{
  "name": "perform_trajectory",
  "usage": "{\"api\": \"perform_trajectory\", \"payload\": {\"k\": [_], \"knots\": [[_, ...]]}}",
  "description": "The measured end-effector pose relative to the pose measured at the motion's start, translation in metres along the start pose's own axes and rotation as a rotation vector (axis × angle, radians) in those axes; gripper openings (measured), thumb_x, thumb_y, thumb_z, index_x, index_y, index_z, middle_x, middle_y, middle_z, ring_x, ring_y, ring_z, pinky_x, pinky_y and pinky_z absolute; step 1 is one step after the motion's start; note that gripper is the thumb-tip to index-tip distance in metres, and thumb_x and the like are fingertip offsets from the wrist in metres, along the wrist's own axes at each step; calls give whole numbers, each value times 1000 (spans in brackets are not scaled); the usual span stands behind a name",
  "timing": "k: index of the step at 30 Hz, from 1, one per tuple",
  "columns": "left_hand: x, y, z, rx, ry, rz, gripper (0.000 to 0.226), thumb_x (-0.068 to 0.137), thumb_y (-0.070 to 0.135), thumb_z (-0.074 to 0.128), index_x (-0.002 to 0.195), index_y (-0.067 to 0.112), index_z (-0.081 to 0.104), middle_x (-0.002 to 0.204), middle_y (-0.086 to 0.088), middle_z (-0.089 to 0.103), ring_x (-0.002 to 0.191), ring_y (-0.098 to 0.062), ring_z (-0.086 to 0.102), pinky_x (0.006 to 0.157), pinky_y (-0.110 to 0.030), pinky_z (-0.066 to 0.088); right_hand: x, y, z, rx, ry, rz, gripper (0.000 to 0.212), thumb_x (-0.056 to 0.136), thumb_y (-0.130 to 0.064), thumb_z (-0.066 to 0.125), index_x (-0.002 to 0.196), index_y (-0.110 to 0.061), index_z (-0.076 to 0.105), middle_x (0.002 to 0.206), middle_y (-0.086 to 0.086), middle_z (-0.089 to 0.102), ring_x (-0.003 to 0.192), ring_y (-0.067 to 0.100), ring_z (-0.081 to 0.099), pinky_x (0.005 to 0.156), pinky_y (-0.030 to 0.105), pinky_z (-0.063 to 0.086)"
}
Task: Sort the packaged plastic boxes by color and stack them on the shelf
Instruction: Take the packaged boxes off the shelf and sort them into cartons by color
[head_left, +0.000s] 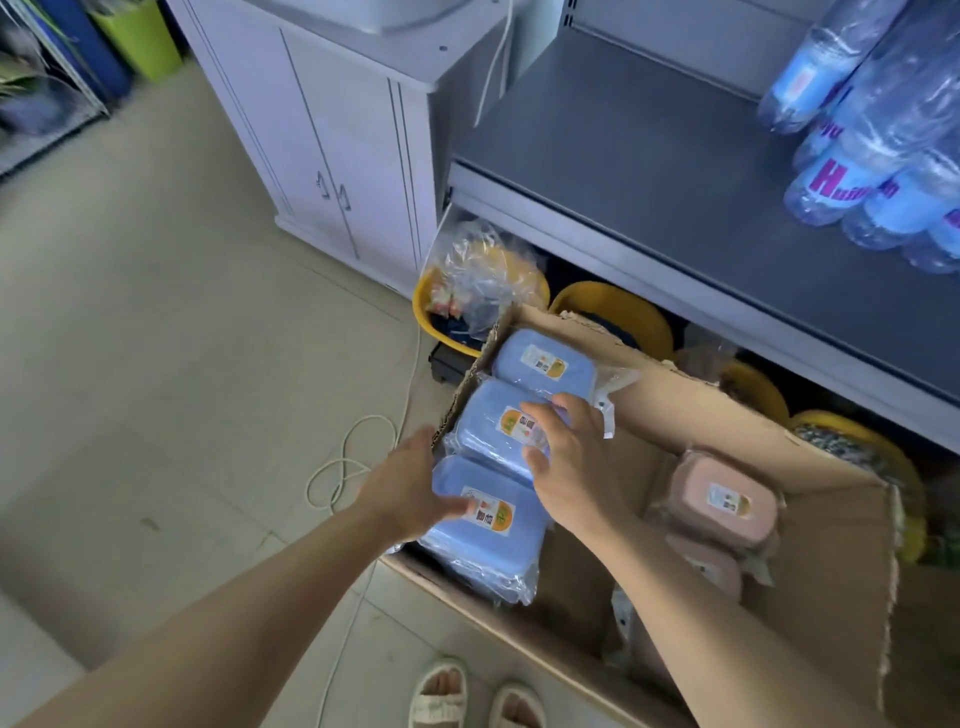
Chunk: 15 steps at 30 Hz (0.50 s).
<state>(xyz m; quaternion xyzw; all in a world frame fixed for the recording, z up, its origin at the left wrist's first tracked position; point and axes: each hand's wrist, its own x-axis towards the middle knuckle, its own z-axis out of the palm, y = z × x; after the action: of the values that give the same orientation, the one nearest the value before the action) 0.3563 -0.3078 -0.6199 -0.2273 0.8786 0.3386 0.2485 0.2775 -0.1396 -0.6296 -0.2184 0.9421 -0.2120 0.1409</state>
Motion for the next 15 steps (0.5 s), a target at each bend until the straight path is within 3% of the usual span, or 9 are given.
{"api": "perform_trajectory", "payload": {"k": [5,8,10,12,15], "knots": [[-1,-3,2,-25,47,11,83,74,40,77,139,19,30,129,-2,54,110,-21,53,80,-24,35,-3,4,4,-118,-14,-63,48,90,-19,62,135,-23,49,136,6,43,126,27,39,85,38,49],[-2,-5,2,-24,57,22,73,74,41,77,131,19,37,120,0,57,97,-16,50,74,-24,34,0,1,5,-214,-10,-103,48,89,-20,63,134,-19,49,135,12,46,124,34,44,90,44,46],[-2,-5,1,-30,54,15,73,75,42,76,132,19,36,123,0,56,104,-18,53,77,-26,36,1,1,0,-263,-84,-100,52,94,-27,54,143,-21,36,146,12,35,134,33,32,103,44,35],[-5,-3,-1,-18,66,3,78,78,43,73,138,16,32,132,-4,52,117,-23,50,89,-30,41,-1,3,-10,-271,-161,-67,59,97,-36,46,149,-25,20,154,9,18,142,29,15,113,42,24],[-15,12,-15,41,83,1,83,85,47,62,147,11,20,147,-10,36,133,-27,36,106,-37,32,-11,-2,-41,-207,-175,11,68,96,-45,45,151,-25,12,158,7,5,145,27,4,118,39,14]]}}
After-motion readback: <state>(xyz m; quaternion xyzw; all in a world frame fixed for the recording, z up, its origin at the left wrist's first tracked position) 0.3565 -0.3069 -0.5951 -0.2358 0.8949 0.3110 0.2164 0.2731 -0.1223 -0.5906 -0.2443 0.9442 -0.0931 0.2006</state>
